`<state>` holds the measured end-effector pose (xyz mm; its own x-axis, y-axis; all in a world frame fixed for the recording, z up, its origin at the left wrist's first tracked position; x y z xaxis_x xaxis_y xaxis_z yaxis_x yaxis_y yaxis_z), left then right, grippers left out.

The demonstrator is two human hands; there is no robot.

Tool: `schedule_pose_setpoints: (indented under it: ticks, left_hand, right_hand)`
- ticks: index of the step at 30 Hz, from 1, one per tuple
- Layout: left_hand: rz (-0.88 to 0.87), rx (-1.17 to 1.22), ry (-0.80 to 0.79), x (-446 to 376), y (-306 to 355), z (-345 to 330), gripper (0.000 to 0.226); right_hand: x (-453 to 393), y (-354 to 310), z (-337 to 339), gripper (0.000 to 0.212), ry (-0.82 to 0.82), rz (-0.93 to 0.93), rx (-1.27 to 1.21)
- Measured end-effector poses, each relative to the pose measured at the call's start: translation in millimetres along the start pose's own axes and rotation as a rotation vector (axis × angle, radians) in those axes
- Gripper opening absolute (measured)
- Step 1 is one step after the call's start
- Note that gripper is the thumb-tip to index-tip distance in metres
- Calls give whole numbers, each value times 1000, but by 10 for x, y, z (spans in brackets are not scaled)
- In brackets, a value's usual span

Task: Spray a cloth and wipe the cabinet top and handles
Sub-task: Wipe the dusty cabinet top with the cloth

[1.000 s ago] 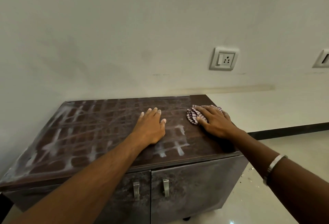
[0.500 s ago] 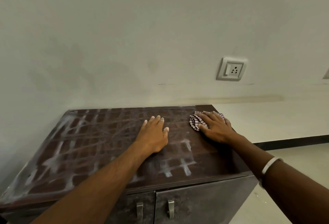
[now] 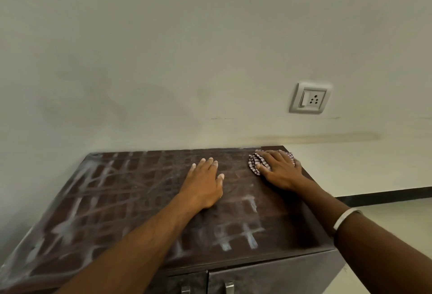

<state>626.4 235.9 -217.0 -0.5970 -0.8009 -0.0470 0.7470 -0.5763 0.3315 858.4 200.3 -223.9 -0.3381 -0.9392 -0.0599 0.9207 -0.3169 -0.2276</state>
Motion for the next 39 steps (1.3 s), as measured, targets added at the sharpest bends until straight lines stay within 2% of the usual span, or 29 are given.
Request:
schedule_pose_setpoints:
  ticks: [3,7,13,16,20,27,31,35,39]
  left_hand:
    - [8,-15,-4,-22,-46,0,56]
    - [14,-19,-4,-86,-86,0,56]
    - [2,-2,15,-147,-104,4,57]
    - [-2,-10,14,-180,-110,-17,57]
    - [7,-12,-2,-221,-180,-56,57]
    - [9,-22,6,-149,-304,6,57]
    - [23,-15,17,-155,-319,59,56]
    - [23,-15,8,-133,-313,52,57]
    - [24,-3,10,-118,-322,57,57]
  right_hand:
    - [-54,-132,-38,53,-7,30,-5]
    - [12,8,-12,54,-2,111,31]
    - [-287,-11,11,54,-22,-13,33]
    - [-365,-154,-34,54,-33,30,39]
    - [-330,-21,-15,55,-18,81,54]
    - [-509,-92,30,55,-40,-51,34]
    - [-486,-378,-77,55,-42,45,45]
    - [-387,-300,-43,56,-39,103,59]
    - [-471,-201,-28,55,-39,-8,28]
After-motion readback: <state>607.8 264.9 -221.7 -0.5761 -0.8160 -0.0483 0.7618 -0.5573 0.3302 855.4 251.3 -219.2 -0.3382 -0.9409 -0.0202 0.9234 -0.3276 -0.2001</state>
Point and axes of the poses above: each hand's wrist, its own x-axis away from the middle knuckle, its own z-axis out of the back of the hand, y = z × x, the point moved 4 cm from there along -x, towards the middle knuckle, and after that the axes turned 1 degree about y, right-handed, at the moved point
